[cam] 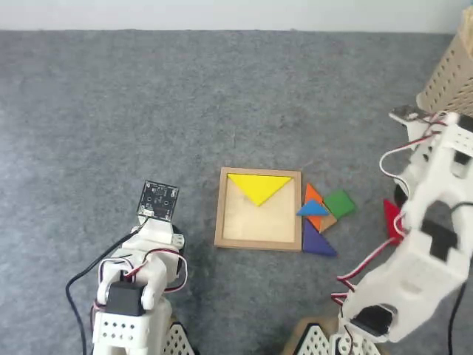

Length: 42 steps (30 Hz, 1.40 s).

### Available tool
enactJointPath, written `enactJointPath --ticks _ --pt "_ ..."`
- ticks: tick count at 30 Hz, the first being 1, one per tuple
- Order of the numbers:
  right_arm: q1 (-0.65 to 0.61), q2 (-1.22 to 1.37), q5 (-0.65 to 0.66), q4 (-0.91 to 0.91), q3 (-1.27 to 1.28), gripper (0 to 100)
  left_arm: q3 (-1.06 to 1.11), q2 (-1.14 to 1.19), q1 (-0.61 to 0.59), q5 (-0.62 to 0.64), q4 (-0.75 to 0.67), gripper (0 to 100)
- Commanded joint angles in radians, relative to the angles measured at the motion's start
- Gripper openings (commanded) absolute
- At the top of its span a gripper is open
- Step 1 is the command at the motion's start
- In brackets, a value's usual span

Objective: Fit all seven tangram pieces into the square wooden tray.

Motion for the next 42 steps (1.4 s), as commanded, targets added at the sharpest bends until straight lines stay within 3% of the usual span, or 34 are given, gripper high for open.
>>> enactJointPath --ticks 1,6,10,20,26,31,39,42 --pt "0.047 -0.206 0.112 -0.044 0.141 18.1 -0.019 -0.021 -0.006 0.008 0.006 1" --pt "0.03 -0.325 0.222 -0.182 0.451 22.5 -0.019 -0.021 -0.006 0.008 0.006 1" --pt "0.021 -0.329 0.193 -0.367 0.598 24.6 -0.019 -0.021 -0.006 0.008 0.006 1" --pt "0.028 -0.202 0.181 -0.487 0.624 25.2 -0.019 -0.021 -0.006 0.008 0.006 1" --pt "0.028 -0.147 0.181 -0.498 0.624 26.3 -0.019 -0.021 -0.006 0.008 0.006 1" --pt "0.024 -0.147 0.187 -0.496 0.624 36.9 -0.019 -0.021 -0.006 0.008 0.006 1" --pt "0.025 -0.148 0.186 -0.487 0.614 26.8 -0.019 -0.021 -0.006 0.008 0.006 1" --pt "0.021 -0.15 0.121 -0.42 0.568 24.7 -0.019 -0.021 -0.006 0.008 0.006 1"
